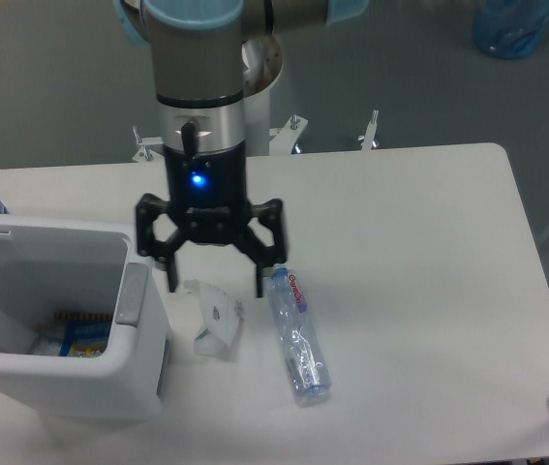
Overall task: Open the trash can
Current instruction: 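Raise the gripper away from the opened bin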
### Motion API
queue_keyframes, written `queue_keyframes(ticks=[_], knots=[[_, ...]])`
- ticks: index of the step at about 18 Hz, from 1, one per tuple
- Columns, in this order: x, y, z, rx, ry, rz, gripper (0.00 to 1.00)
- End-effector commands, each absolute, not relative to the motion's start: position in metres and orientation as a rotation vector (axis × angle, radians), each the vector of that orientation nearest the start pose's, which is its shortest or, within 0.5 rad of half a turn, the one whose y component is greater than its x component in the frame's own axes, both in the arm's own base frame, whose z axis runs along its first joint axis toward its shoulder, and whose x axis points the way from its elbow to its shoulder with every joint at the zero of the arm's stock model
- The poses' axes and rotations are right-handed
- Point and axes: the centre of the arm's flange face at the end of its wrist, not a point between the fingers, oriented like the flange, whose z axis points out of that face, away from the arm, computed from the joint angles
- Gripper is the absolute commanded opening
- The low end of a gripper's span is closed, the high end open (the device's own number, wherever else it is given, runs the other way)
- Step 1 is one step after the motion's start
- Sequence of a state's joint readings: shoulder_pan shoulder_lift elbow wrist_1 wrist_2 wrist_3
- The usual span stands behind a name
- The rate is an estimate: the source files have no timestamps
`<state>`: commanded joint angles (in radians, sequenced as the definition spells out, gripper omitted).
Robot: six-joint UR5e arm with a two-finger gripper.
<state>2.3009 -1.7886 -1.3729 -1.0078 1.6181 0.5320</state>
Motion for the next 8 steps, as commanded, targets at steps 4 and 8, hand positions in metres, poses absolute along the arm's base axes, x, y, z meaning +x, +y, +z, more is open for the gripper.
queue_keyframes(ticks=[4,8], knots=[[-0.342,0.526,0.525,-2.821,-0.172,0.534,1.00],[-0.362,0.510,0.521,-2.856,-0.108,0.554,1.00]])
